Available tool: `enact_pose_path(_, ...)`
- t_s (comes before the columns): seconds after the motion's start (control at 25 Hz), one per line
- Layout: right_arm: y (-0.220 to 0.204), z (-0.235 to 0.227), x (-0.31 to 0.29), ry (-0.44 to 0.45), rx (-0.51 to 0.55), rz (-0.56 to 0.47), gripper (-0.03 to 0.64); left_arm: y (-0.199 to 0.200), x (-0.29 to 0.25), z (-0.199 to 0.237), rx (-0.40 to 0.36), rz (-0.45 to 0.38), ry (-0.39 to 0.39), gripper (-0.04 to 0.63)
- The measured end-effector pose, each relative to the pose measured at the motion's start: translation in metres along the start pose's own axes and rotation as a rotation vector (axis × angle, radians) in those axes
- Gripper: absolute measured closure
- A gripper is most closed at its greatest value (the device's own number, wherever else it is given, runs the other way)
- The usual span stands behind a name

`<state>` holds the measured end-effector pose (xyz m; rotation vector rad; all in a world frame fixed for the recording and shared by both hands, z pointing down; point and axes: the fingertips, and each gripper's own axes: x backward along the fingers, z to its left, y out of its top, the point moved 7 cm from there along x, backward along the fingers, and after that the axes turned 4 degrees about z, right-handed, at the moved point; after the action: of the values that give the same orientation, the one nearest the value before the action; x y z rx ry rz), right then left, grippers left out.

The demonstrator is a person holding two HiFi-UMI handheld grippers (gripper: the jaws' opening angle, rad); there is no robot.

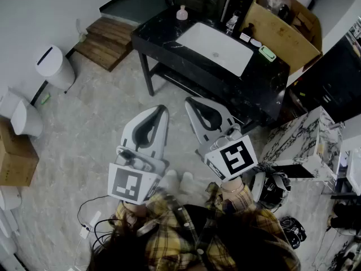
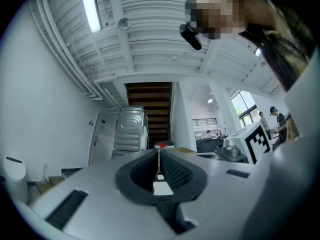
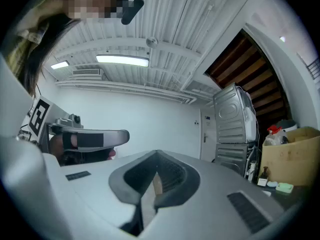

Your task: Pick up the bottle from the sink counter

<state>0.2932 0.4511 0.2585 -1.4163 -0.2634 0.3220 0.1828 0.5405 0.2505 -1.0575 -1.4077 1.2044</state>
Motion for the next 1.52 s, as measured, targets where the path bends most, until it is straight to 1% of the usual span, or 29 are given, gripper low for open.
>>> enact_pose_path(0.12, 0.001, 0.003, -0.004, 0.011, 0.008, -0.003, 0.601, -0.001, 0.0, 0.0, 0.014, 0.022, -0.001, 0.572)
enact_pose_path(0.48, -0.003, 0.008, -0.01, 0.007, -0.017, -0.01, 0.6, -0.003, 0.0, 0.008, 0.009, 0.021, -0.013, 0.572)
enact_pose_path(0.8, -0.016, 0.012, -0.015, -0.018, -0.024, 0.0, 0.6, -0.014, 0.0, 0.021, 0.007, 0.034, -0.02, 0.572)
enact_pose_path(0.96, -0.025, 0.011, -0.019, -0.023, -0.032, 0.019, 0.6, -0.022, -0.002, 0.026, 0.022, 0.048, -0.02, 0.572)
enact_pose_path(1.08, -0.03, 0.003, -0.025, -0.024, -0.036, 0.024, 0.6, -0.03, -0.013, 0.029, 0.029, 0.062, -0.026, 0.572)
enact_pose_path(1.24, -0.039, -0.015, -0.047, -0.002, -0.047, 0.024, 0.6, -0.039, -0.035, 0.041, 0.027, 0.07, -0.018, 0.572)
enact_pose_path(1.52, -0.052, -0.069, -0.097, 0.044, -0.057, 0.029, 0.6, -0.049, -0.095, 0.072, 0.022, 0.071, 0.019, 0.572)
